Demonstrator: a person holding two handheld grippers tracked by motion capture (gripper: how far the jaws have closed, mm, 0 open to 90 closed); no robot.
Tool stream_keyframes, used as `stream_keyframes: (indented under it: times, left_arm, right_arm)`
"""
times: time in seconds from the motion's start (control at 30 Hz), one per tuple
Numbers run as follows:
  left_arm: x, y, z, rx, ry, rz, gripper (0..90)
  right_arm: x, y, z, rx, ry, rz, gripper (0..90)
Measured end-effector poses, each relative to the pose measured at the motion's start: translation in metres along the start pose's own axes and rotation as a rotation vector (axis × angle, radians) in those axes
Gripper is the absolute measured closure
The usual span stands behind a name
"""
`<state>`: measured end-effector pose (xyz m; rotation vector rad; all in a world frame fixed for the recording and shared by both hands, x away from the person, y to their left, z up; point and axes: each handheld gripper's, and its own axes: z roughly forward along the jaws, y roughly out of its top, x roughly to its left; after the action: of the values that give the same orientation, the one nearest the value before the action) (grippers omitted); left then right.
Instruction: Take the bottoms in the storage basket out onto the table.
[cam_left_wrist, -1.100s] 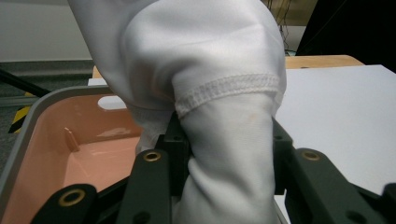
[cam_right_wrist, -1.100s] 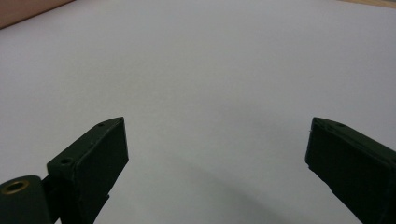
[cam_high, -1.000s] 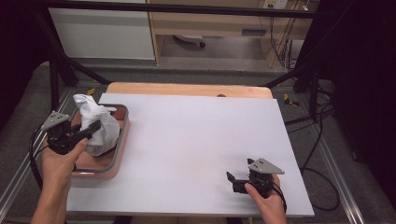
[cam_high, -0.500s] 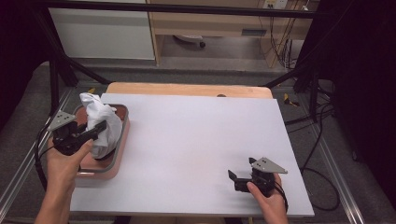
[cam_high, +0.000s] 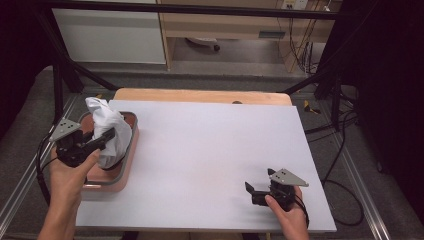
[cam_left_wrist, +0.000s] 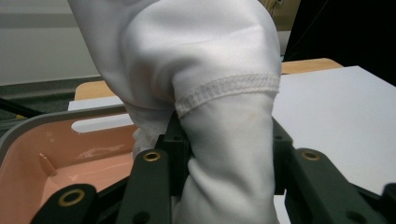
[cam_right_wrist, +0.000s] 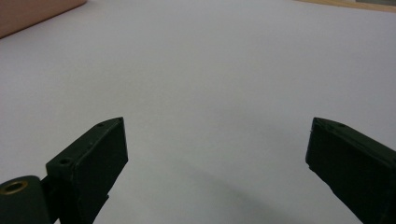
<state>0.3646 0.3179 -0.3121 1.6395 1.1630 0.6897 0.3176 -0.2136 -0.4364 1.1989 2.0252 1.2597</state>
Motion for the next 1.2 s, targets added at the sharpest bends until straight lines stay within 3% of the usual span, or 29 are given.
stream_keyframes:
  times: [0.23,0.53,1.2]
  left_arm:
    - [-0.006,0.010,-0.008,-0.048,-0.030,-0.016,62.6]
    - [-0.018,0.012,-0.008,-0.057,-0.062,-0.011,62.6]
    - [-0.077,0.009,0.024,-0.008,-0.184,0.043,62.5]
  right_arm:
    - [0.002,0.000,0.002,0.003,-0.006,-0.005,5.7]
    - [0.005,0.000,0.001,0.010,-0.007,-0.022,5.7]
    - [0.007,-0.001,0.005,0.025,0.005,-0.046,5.8]
